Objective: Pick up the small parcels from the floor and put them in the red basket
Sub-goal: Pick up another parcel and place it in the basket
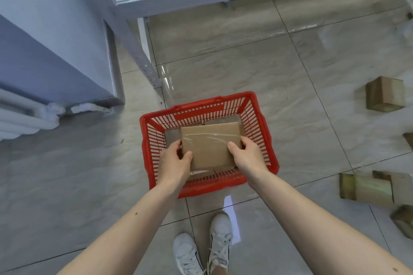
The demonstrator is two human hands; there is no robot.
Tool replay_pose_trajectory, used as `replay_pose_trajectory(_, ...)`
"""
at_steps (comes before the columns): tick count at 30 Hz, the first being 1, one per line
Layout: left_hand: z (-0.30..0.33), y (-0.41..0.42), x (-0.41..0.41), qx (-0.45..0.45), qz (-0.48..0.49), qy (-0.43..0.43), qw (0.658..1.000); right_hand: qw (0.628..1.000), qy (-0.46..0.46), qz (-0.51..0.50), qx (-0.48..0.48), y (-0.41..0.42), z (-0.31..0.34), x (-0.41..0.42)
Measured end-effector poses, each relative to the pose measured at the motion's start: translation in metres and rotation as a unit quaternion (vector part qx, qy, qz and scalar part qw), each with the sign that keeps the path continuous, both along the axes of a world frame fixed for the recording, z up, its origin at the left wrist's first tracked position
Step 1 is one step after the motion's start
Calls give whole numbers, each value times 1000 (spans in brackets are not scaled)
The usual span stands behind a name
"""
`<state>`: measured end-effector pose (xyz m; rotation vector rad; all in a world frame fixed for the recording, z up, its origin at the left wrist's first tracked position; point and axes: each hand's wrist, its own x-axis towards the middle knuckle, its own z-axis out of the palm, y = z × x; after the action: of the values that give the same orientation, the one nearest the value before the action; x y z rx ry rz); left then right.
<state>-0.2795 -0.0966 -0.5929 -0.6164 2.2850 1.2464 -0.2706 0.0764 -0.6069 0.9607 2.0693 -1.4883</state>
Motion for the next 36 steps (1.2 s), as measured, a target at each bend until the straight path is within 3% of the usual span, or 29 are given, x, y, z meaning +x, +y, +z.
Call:
replay_pose_trajectory(11, -135, -55, -30, -4, 92, -19, 996, 992, -43, 113, 28, -63, -138, -60)
replay_pose_trajectory(20, -212, -72, -56, -48, 78, -5, 996, 988, -51, 143, 5, -97, -210, -91)
replay_pose_trajectory(29, -239, -81, -55, -52, 39, 42, 997, 991, -5, 132, 0, -115, -226, -92)
replay_pose_trajectory(36, -213, -77, -48, -66, 4, 48, 997, 993, -50, 103, -21, -99, -186, -79)
